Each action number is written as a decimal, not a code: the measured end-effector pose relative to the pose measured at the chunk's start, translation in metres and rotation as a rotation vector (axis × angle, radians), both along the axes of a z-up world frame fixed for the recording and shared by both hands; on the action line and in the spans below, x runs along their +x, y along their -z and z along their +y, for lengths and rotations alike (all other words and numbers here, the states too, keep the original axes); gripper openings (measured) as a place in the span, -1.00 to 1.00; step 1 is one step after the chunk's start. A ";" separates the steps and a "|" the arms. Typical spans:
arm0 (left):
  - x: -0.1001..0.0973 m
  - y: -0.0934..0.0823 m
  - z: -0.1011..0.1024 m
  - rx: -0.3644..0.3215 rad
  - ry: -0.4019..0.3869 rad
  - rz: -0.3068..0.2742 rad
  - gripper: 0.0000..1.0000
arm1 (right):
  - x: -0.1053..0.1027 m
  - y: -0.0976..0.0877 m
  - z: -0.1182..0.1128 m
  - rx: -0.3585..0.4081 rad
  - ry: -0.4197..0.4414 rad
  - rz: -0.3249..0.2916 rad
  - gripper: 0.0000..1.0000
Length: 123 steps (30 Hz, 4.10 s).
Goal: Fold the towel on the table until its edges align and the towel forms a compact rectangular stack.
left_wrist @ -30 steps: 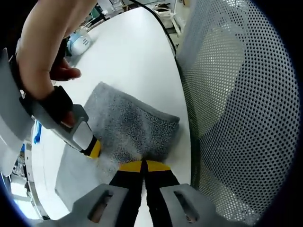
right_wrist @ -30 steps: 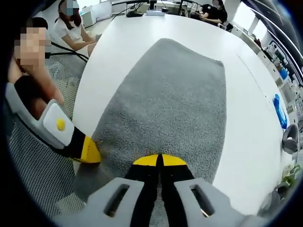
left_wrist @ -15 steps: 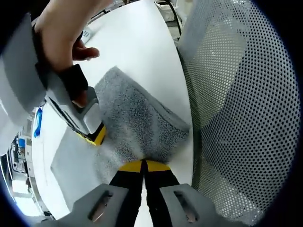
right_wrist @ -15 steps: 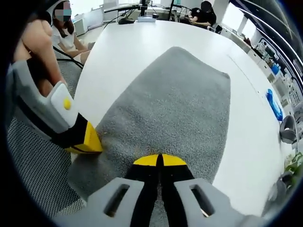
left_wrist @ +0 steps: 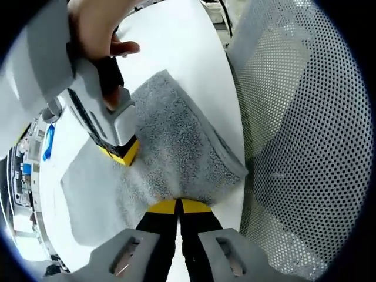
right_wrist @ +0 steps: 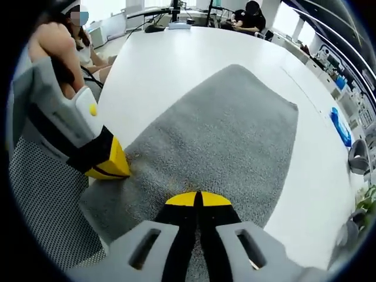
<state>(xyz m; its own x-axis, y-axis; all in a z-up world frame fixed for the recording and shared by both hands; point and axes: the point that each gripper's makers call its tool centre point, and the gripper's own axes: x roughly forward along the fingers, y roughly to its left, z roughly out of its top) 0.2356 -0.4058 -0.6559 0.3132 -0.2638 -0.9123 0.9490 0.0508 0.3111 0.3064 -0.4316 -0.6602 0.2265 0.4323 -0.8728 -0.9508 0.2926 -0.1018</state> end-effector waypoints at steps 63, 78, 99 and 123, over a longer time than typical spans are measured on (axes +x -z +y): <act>0.048 -0.001 0.046 -0.173 -0.129 0.003 -0.98 | 0.011 -0.002 0.010 0.119 0.032 -0.040 -1.00; 0.067 -0.001 0.050 -0.172 -0.133 -0.013 -0.98 | 0.028 -0.002 0.012 0.140 0.040 -0.033 -1.00; 0.066 -0.004 0.051 -0.300 -0.245 -0.114 -0.98 | -0.084 -0.015 -0.045 0.075 -0.322 -0.091 -0.93; 0.063 -0.011 0.041 -0.223 -0.091 -0.188 -0.98 | -0.074 -0.004 -0.057 -0.059 -0.377 -0.198 -0.93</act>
